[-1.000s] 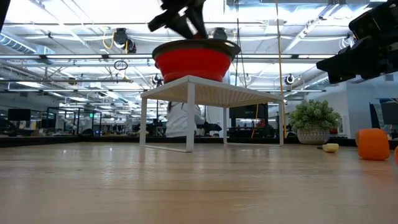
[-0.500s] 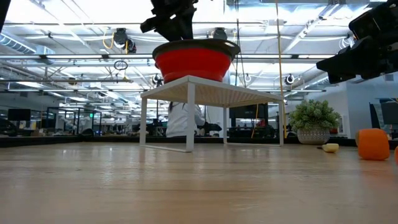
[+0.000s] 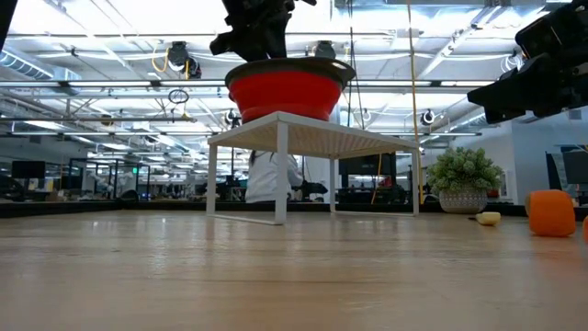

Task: Pick & Place Fruit
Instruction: Put the peach into the red strainer bowl on the shelf, then put the kiwi into the red strainer

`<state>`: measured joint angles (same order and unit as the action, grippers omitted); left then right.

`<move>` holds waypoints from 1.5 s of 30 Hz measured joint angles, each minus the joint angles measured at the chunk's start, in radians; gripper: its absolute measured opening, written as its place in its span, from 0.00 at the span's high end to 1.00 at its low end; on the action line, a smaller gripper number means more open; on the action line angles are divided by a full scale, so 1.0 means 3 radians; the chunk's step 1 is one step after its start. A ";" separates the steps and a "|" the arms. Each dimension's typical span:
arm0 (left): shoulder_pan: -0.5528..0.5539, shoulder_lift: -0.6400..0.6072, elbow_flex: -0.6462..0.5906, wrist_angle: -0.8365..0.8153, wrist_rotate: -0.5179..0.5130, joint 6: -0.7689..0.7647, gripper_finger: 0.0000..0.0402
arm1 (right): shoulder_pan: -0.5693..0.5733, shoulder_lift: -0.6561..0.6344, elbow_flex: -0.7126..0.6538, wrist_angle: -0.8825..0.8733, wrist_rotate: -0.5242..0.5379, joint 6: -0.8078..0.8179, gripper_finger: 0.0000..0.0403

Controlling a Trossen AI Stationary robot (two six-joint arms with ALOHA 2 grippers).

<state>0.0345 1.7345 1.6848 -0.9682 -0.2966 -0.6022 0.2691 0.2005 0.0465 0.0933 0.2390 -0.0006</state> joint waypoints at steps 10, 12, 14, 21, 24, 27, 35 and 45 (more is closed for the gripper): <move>0.0000 -0.0001 0.0000 0.0000 0.0000 0.0206 0.45 | 0.0000 0.0000 0.0000 0.0016 -0.0010 0.0001 1.00; 0.0008 -0.0017 0.0000 -0.0002 0.0003 0.0362 0.42 | 0.0000 0.0000 0.0000 0.0076 -0.0010 0.0093 1.00; 0.0016 -0.0045 0.0000 0.0004 0.0005 0.0411 0.41 | 0.0000 0.0000 0.0001 0.0183 -0.0011 0.0264 1.00; 0.0045 -0.0342 0.0032 0.0109 0.0004 0.0652 0.42 | 0.0000 0.0007 0.0000 0.0606 0.0001 0.0291 1.00; 0.0043 -0.0473 0.0032 0.0205 0.0005 0.0771 0.44 | 0.0000 0.0009 -0.0001 0.0782 0.0124 0.0197 1.00; 0.0043 -0.0577 0.0038 0.0186 0.0004 0.0801 0.44 | 0.0000 0.0005 -0.0001 0.0956 0.0523 0.0193 1.00; 0.0039 -0.0686 0.0038 0.0148 0.0000 0.1064 0.45 | -0.0001 0.0004 -0.0001 0.1370 0.0777 0.0199 1.00; 0.0058 -0.0680 0.0037 0.0146 0.0123 0.1237 0.51 | 0.0000 0.0004 -0.0001 0.1344 0.0773 0.0229 1.00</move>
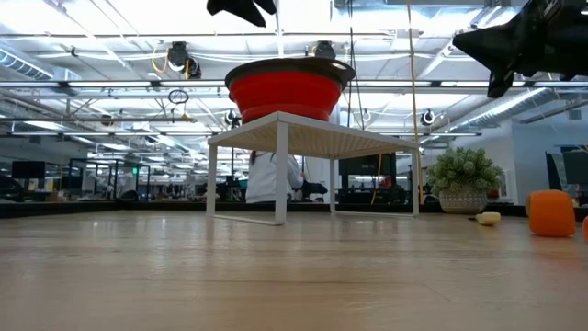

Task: Pick & Place Fruit
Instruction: Put the kiwi into the red strainer

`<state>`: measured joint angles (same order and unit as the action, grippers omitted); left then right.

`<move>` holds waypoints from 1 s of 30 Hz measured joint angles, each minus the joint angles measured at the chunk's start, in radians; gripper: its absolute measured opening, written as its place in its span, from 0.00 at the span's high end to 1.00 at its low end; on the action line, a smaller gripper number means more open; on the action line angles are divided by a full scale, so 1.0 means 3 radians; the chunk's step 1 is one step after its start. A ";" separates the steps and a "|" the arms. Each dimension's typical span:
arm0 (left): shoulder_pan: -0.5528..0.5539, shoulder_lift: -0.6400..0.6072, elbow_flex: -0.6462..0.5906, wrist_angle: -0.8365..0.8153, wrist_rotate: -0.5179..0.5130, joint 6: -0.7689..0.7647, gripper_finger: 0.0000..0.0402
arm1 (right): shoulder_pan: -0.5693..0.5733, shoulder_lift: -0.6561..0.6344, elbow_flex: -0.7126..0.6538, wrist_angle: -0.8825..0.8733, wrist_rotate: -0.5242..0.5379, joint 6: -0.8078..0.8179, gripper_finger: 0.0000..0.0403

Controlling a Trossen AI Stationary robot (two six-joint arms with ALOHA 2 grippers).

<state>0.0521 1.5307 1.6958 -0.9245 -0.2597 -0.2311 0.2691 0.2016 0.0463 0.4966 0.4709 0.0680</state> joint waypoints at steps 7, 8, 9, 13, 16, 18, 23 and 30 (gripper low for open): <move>-0.0061 -0.0004 -0.0101 0.0233 0.0003 -0.0020 0.59 | 0.0000 0.0000 0.0078 -0.0490 -0.0256 -0.0003 1.00; -0.0074 -0.0004 -0.0169 0.0357 0.0003 -0.0016 0.61 | 0.0000 0.0003 0.0117 -0.0666 -0.0312 -0.0001 1.00; -0.0081 -0.0014 -0.0249 0.0468 0.0008 -0.0007 0.62 | 0.0000 0.0011 0.0155 -0.0878 -0.0368 -0.0002 1.00; -0.0097 -0.0099 -0.0613 0.0949 0.0147 -0.0007 0.67 | 0.0000 0.0039 0.0404 -0.1334 -0.0448 0.0000 1.00; -0.0095 -0.0149 -0.0856 0.1106 0.0196 -0.0081 0.70 | 0.0000 0.0082 0.0506 -0.1498 -0.0450 0.0085 1.00; -0.0103 -0.0192 -0.0957 0.1280 0.0202 -0.0097 0.72 | 0.0000 0.0092 0.0578 -0.1617 -0.0481 0.0147 1.00; -0.0117 -0.0378 -0.1181 0.1524 0.0207 -0.0084 0.76 | 0.0001 0.0201 0.0796 -0.2224 -0.0723 0.0372 1.00; -0.0117 -0.0743 -0.1572 0.1889 0.0199 -0.0020 0.77 | 0.0001 0.0463 0.1197 -0.3083 -0.0978 0.0608 1.00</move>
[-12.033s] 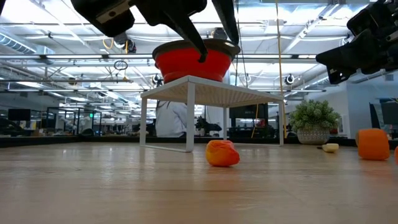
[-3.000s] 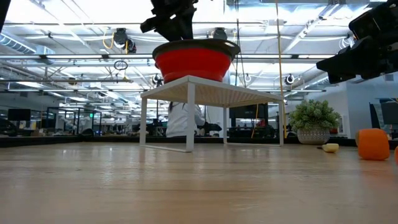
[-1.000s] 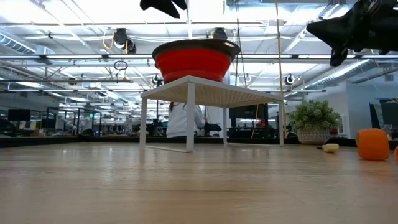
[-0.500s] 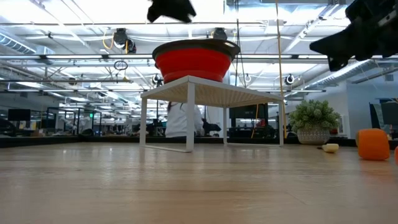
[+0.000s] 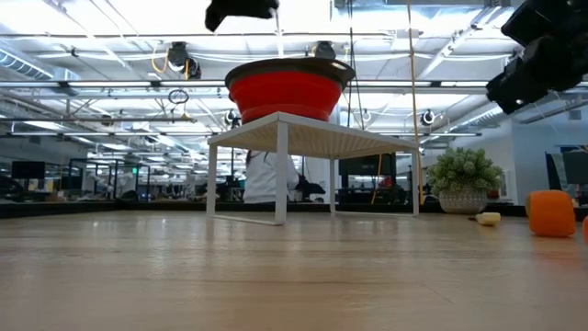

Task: Pick & Place Fruit
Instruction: Put the kiwi into the red strainer

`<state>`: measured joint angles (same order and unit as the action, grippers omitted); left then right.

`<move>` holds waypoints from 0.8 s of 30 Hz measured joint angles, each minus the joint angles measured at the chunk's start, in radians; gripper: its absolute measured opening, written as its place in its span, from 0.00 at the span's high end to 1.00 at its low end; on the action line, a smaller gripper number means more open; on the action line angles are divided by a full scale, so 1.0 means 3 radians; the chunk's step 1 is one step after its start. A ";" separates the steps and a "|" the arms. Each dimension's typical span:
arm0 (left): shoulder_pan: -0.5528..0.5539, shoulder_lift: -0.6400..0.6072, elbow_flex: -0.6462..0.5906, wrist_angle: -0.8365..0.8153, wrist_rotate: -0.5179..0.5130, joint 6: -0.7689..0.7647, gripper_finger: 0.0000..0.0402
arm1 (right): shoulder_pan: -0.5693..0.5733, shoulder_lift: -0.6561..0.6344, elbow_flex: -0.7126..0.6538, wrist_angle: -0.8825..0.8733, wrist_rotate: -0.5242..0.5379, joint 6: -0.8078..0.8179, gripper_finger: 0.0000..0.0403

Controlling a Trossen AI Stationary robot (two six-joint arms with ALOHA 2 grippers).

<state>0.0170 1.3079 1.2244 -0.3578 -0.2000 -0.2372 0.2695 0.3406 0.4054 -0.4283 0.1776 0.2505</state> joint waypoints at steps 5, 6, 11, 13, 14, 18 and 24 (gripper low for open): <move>-0.0018 -0.0267 -0.0305 0.0173 0.0087 0.0063 0.77 | 0.0000 0.0285 0.0279 -0.0386 -0.0172 -0.0011 1.00; -0.0024 -0.0357 -0.0372 0.0163 0.0080 0.0070 0.77 | 0.0000 0.0361 0.0326 -0.0430 -0.0198 -0.0012 1.00; -0.0064 -0.0633 -0.0649 0.0281 0.0092 0.0125 0.77 | 0.0000 0.0659 0.0515 -0.0612 -0.0467 -0.0028 1.00; -0.0086 -0.0689 -0.0753 0.0378 0.0106 0.0155 0.77 | 0.0000 0.0753 0.0533 -0.0587 -0.0563 -0.0023 1.00; -0.0089 -0.0741 -0.0797 0.0483 0.0123 0.0174 0.77 | 0.0000 0.0806 0.0535 -0.0646 -0.0615 -0.0021 1.00; -0.0120 -0.1000 -0.1029 0.0553 0.0145 0.0174 0.77 | 0.0000 0.1026 0.0622 -0.0847 -0.0699 -0.0003 1.00; -0.0202 -0.1382 -0.1411 0.0693 0.0168 0.0174 0.77 | 0.0000 0.1344 0.0857 -0.1230 -0.0697 -0.0014 1.00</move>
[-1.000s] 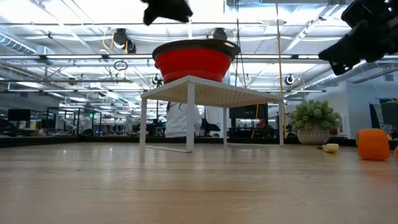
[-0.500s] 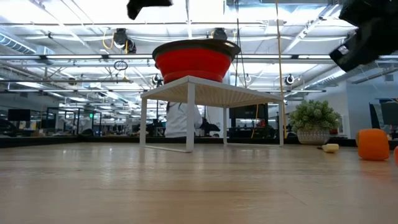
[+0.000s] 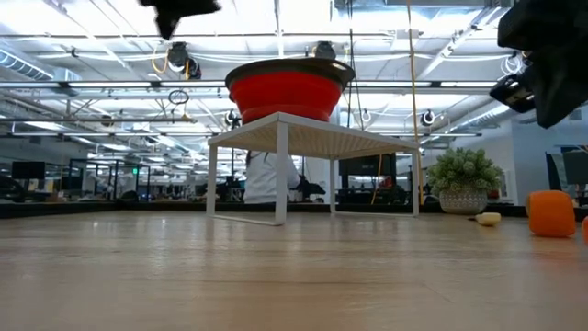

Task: Pick & Place Fruit
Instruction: Put the kiwi into the red strainer

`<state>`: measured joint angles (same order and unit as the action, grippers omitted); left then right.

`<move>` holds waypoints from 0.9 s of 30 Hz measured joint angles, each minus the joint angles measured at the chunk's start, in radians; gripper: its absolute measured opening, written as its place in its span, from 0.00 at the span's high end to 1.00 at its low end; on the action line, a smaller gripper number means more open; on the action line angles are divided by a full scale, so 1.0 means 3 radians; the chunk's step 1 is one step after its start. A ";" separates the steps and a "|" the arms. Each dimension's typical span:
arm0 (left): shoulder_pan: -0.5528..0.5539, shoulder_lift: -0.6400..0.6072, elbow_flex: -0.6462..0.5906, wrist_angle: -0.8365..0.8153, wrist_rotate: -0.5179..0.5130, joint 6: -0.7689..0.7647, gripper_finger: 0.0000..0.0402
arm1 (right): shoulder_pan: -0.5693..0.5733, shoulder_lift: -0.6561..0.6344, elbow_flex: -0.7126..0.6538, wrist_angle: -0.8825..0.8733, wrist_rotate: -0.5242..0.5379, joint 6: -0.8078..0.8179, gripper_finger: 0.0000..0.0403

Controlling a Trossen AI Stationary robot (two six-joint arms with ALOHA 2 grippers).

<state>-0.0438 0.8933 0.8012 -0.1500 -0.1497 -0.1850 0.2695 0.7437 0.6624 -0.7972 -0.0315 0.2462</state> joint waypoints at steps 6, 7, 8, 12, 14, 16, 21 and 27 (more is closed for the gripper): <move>-0.0099 -0.0389 -0.0355 0.0055 -0.0016 0.0013 0.77 | 0.0000 0.0208 0.0268 -0.0275 0.0009 -0.0021 1.00; -0.0115 -0.0453 -0.0392 0.0111 -0.0014 0.0022 0.77 | 0.0000 0.0244 0.0300 -0.0314 0.0009 -0.0023 1.00; -0.0129 -0.0538 -0.0437 0.0136 -0.0019 0.0032 0.77 | -0.0001 0.0283 0.0346 -0.0396 0.0011 -0.0021 1.00; -0.0177 -0.0790 -0.0630 0.0189 -0.0028 0.0063 0.77 | 0.0000 0.0404 0.0524 -0.0724 0.0011 -0.0025 1.00; -0.0197 -0.0878 -0.0721 0.0162 -0.0026 0.0078 0.77 | -0.0001 0.0469 0.0589 -0.0928 0.0009 -0.0081 1.00; -0.0221 -0.0992 -0.0809 0.0218 -0.0027 0.0088 0.77 | -0.0001 0.0536 0.0656 -0.1111 0.0007 -0.0180 1.00; -0.0258 -0.1236 -0.1073 0.0474 -0.0028 0.0111 0.77 | -0.0001 0.0665 0.0701 -0.1401 0.0010 -0.0443 1.00; -0.0258 -0.1441 -0.1368 0.0711 -0.0027 0.0060 0.77 | -0.0003 0.0824 0.0706 -0.1693 0.0239 -0.0758 0.98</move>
<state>-0.1211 0.4610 0.3907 0.0634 -0.1577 -0.1671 0.2687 0.9910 0.8742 -1.3052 0.0403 0.0186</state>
